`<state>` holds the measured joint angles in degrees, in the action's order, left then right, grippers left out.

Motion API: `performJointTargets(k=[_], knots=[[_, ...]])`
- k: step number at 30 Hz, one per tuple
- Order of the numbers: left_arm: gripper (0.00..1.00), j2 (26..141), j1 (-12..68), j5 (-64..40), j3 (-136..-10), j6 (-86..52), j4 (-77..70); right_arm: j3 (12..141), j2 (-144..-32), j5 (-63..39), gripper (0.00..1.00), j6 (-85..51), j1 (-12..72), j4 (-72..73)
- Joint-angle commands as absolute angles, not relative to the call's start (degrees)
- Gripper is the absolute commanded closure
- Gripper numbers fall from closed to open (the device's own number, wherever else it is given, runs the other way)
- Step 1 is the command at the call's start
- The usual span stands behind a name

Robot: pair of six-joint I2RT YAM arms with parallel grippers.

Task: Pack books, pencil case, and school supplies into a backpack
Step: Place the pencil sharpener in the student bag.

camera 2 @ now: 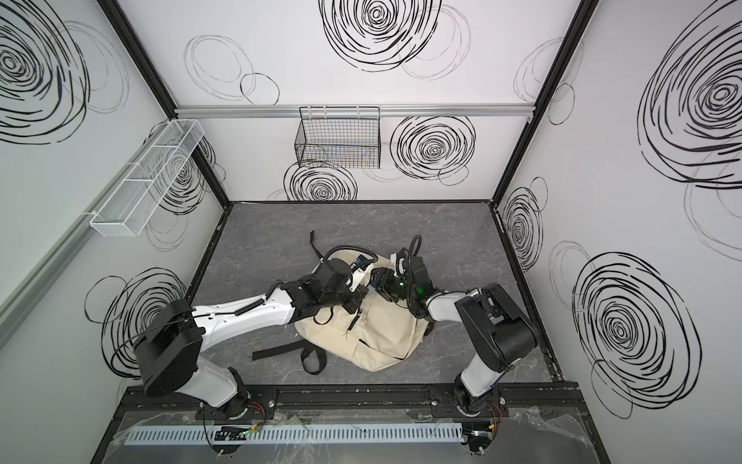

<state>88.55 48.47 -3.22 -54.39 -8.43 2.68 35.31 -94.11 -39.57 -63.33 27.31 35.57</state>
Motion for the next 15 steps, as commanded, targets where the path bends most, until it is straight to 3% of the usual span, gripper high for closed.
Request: performJointTargets(k=[1, 5, 9, 15], knots=[[1.0, 87.18, 49.57, -8.27, -53.08, -7.37, -3.7, 38.5, -94.94, -48.21, 0.47, -59.4, 30.17, 35.31], [1.0, 85.89, 48.06, -8.09, -51.44, -7.51, -4.41, 37.12, -96.02, -54.39, 0.39, -62.46, 30.24, 40.42], [1.0, 83.85, 47.04, -7.03, -50.17, -7.89, -4.65, 36.56, -92.96, -49.7, 0.27, -58.87, 30.23, 34.47], [1.0, 78.05, 46.21, -2.53, -46.61, -9.99, -6.38, 39.79, -89.77, -43.13, 0.24, -50.38, 30.17, 19.85]])
